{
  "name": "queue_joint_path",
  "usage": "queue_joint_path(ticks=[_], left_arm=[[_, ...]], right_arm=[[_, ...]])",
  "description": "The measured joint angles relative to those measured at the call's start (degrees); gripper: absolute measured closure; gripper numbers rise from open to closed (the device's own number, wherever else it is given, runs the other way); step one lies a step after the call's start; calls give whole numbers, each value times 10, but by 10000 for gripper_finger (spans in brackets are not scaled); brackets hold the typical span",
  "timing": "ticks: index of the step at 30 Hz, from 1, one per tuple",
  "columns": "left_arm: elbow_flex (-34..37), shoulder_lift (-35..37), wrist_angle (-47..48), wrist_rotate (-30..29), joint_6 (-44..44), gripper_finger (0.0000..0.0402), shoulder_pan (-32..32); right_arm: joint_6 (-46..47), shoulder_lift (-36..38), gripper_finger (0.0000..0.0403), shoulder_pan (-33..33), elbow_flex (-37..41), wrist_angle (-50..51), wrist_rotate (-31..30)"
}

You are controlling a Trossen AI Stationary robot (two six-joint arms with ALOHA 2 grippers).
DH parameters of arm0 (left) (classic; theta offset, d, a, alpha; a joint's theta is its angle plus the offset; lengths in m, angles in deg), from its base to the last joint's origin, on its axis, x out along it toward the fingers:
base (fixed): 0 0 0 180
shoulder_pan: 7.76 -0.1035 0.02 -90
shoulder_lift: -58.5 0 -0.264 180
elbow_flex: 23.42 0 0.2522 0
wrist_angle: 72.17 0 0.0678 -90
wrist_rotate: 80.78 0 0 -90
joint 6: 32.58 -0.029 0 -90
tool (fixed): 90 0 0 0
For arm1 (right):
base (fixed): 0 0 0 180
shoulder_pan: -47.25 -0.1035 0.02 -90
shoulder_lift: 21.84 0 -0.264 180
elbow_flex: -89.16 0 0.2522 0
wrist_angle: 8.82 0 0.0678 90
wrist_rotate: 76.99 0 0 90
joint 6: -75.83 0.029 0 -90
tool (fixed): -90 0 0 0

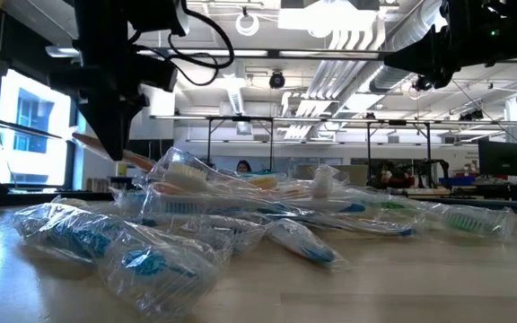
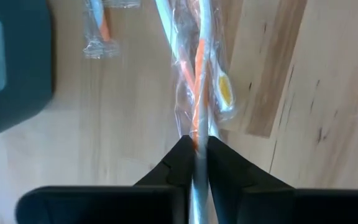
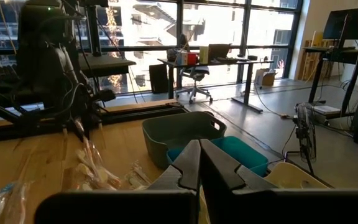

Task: Pick & Place Toothbrushes
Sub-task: Put the orange toothbrush into the dark blue bin

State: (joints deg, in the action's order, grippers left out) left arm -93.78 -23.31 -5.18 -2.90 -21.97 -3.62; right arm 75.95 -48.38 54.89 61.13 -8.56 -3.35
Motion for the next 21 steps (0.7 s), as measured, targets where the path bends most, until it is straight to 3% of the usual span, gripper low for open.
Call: queue_joint_path(ticks=[15, 21], left_arm=[[0, 163, 25, -52, 9, 377, 0], [0, 236, 41, -120, 51, 379, 0]], right_arm=[[2, 0, 400, 0, 0, -4, 0], [-2, 0, 400, 0, 0, -4, 0]])
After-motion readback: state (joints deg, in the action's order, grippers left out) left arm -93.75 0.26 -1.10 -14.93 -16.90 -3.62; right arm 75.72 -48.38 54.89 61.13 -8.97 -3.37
